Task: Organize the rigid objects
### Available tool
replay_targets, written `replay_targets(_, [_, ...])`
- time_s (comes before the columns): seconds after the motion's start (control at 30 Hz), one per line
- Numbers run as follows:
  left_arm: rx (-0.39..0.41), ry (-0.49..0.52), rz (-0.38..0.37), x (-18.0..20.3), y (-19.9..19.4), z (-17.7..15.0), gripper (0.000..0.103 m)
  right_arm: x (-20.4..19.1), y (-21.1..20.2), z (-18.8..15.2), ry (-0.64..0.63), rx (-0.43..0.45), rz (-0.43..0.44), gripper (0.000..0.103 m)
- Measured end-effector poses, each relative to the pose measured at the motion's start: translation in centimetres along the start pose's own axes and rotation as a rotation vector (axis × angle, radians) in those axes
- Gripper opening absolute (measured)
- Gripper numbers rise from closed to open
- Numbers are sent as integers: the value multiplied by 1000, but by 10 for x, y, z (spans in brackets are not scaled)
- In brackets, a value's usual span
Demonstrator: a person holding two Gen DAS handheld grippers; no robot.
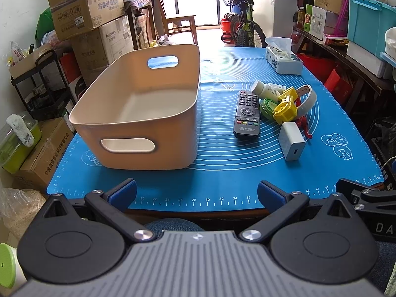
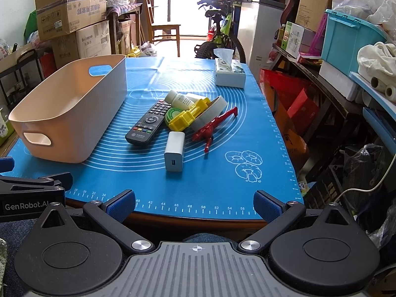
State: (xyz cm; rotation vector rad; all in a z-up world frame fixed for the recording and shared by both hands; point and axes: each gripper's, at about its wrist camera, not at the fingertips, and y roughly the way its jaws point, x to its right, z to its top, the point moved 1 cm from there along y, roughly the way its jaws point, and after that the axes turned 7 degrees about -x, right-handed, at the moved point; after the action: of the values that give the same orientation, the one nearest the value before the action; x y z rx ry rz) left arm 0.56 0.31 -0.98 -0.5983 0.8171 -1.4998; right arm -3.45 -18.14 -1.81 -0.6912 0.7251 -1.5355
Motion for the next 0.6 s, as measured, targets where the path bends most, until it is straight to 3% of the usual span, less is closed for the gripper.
replay_targets(0.6, [-3,-2,1,1,1,2,102,-2,-1,1,-3,-2,-3,100])
